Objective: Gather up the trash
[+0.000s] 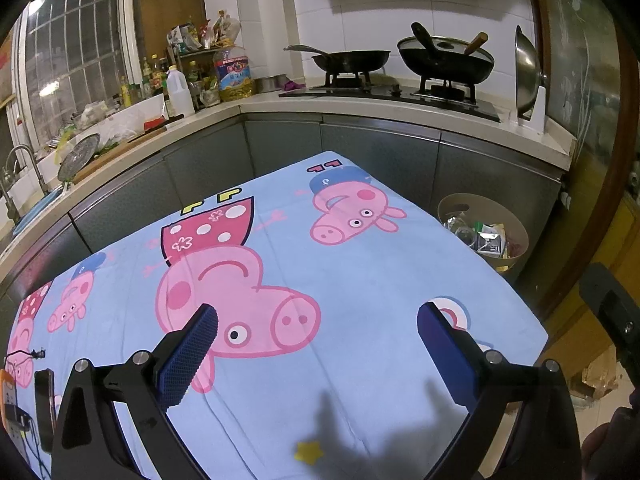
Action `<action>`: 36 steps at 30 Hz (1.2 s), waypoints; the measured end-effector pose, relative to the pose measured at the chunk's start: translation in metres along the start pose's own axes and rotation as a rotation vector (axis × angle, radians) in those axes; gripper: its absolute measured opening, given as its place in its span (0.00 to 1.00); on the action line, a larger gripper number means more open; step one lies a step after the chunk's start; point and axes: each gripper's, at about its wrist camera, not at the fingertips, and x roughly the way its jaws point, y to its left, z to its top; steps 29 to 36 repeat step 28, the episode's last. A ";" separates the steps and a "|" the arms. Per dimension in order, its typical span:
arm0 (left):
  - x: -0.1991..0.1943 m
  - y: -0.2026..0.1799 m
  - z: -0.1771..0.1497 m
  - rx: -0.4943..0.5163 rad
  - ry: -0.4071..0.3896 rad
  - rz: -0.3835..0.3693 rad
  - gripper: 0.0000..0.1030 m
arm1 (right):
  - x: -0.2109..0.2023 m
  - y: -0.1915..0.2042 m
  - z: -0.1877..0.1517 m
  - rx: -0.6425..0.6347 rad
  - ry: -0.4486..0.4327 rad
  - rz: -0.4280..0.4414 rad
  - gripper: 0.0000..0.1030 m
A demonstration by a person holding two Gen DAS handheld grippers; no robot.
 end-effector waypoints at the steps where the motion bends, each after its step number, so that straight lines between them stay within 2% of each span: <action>1: 0.000 0.000 0.000 0.000 0.000 0.000 0.96 | 0.002 0.000 0.003 0.001 0.000 0.000 0.94; 16: 0.002 -0.002 -0.004 0.013 0.003 -0.026 0.96 | 0.001 0.001 0.003 0.001 0.005 -0.001 0.94; 24: 0.010 0.002 -0.003 -0.006 0.051 -0.067 0.96 | 0.003 0.001 0.005 0.003 0.007 -0.001 0.94; 36: 0.012 0.005 -0.003 -0.015 0.062 -0.066 0.96 | 0.003 0.002 0.002 0.002 0.009 -0.001 0.94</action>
